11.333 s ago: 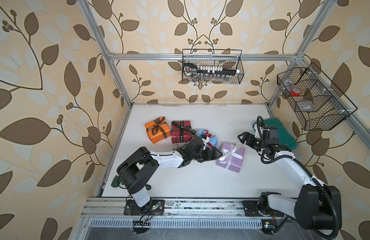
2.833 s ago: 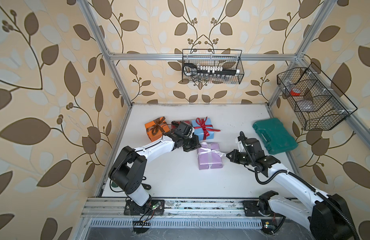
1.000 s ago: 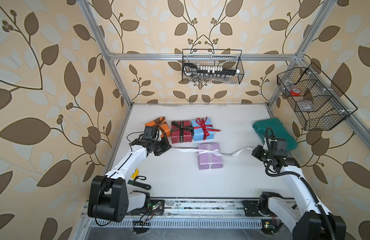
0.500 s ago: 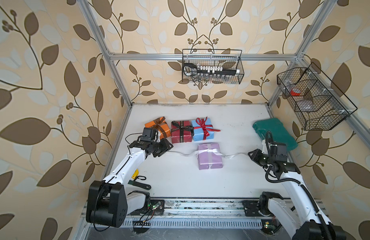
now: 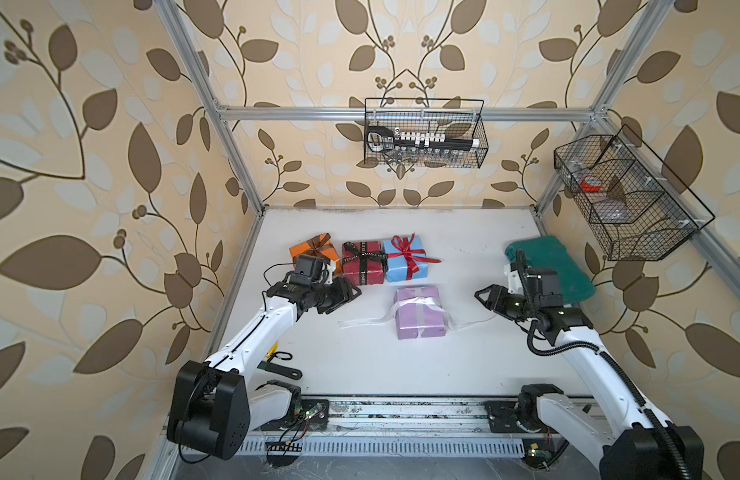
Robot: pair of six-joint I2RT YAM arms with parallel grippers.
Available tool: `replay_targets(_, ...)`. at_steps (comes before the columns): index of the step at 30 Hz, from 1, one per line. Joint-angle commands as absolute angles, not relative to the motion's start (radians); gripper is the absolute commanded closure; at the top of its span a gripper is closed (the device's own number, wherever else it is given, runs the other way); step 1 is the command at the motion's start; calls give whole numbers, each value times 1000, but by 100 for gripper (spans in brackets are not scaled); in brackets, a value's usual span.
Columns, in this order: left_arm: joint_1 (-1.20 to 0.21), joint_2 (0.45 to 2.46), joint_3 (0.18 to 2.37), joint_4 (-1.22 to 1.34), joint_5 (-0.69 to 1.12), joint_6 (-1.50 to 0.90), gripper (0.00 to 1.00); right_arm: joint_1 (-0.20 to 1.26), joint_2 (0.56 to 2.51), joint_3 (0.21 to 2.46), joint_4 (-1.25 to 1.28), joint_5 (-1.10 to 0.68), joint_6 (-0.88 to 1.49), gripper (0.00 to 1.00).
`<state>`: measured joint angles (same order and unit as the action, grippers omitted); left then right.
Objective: Untie the ribbon bows on the gift boxes
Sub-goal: Untie the ribbon from the gift box.
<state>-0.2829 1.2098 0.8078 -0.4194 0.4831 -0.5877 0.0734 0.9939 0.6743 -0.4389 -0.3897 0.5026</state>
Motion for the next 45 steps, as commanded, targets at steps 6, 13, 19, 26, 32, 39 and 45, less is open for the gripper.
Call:
replay_targets(6,-484,1310,926,-349,389,-525,50,299,1163,828,-411,-370,366,63)
replay_targets(13,-553,1407,937,-294,423,-576,53,396,1322,954,-457,-332,229,64)
replay_targets(19,-613,1502,897,-200,452,-665,44,469,1437,1016,-479,-245,132,64)
replay_targets(26,-625,1573,893,-144,494,-702,43,525,1541,1084,-510,-182,44,61)
replay_targets(32,-627,1589,882,-170,477,-692,44,533,1590,1101,-524,-160,24,59)
replay_targets(39,-626,1599,879,-178,468,-698,44,571,1582,1084,-534,-113,15,59)
replay_targets(45,-626,1613,888,-190,467,-699,45,593,1537,1035,-529,-129,38,59)
